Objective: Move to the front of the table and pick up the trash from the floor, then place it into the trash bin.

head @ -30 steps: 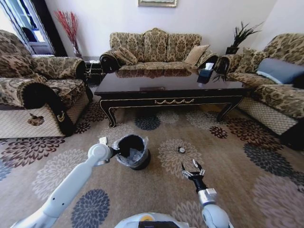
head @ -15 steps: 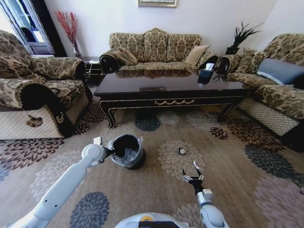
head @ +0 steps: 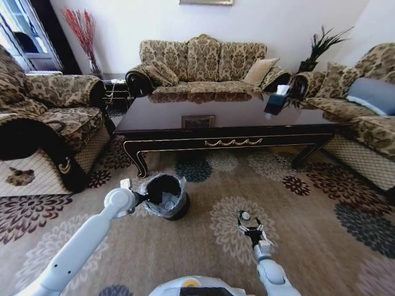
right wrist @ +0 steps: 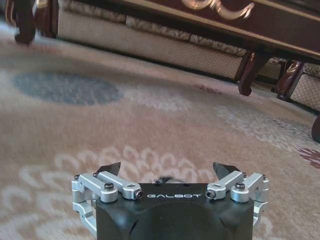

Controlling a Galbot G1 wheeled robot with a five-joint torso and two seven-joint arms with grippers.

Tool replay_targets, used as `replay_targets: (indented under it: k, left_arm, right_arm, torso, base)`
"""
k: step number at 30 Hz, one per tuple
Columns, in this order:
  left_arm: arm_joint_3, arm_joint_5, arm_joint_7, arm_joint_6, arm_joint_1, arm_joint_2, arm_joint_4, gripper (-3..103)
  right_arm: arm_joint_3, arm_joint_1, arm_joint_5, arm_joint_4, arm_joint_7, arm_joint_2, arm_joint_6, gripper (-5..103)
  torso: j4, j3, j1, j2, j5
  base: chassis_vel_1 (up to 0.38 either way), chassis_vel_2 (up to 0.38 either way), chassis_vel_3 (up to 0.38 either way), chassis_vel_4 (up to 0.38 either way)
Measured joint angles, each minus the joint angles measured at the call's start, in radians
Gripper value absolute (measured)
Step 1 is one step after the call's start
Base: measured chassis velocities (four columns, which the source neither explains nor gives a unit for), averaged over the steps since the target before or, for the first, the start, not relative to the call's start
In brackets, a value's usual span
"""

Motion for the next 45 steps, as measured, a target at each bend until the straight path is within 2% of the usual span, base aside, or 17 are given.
replay_targets:
  k: [8, 22, 30, 45]
  left_arm:
    - [-0.013, -0.009, 0.000, 0.000, 0.010, 0.003, -0.021, 0]
    - [-0.021, -0.017, -0.001, 0.000, 0.010, 0.012, -0.027, 0]
    - [-0.015, -0.021, -0.003, 0.000, 0.007, 0.009, -0.030, 0]
    - [-0.017, -0.025, -0.005, 0.000, 0.006, 0.013, -0.031, 0]
  right_arm:
    - [0.013, 0.118, -0.154, -0.187, 0.068, 0.016, 0.000, 100]
    - [0.006, 0.213, -0.272, -0.303, 0.097, 0.042, 0.009, 100]
    - [0.009, 0.228, -0.310, -0.328, 0.104, 0.043, 0.009, 100]
    - [0.007, 0.254, -0.324, -0.379, 0.102, 0.038, -0.006, 100]
  torso:
    - [0.0000, 0.000, -0.001, 0.000, -0.0001]
    - [0.0001, 0.000, 0.000, 0.000, 0.0000]
    - [0.0000, 0.000, 0.000, 0.000, 0.0000]
    - [-0.0001, 0.000, 0.000, 0.000, 0.0000]
  base:
    - [0.000, 0.000, 0.000, 0.000]
    - [0.000, 0.000, 0.000, 0.000]
    - [0.000, 0.000, 0.000, 0.000]
    - [0.000, 0.000, 0.000, 0.000]
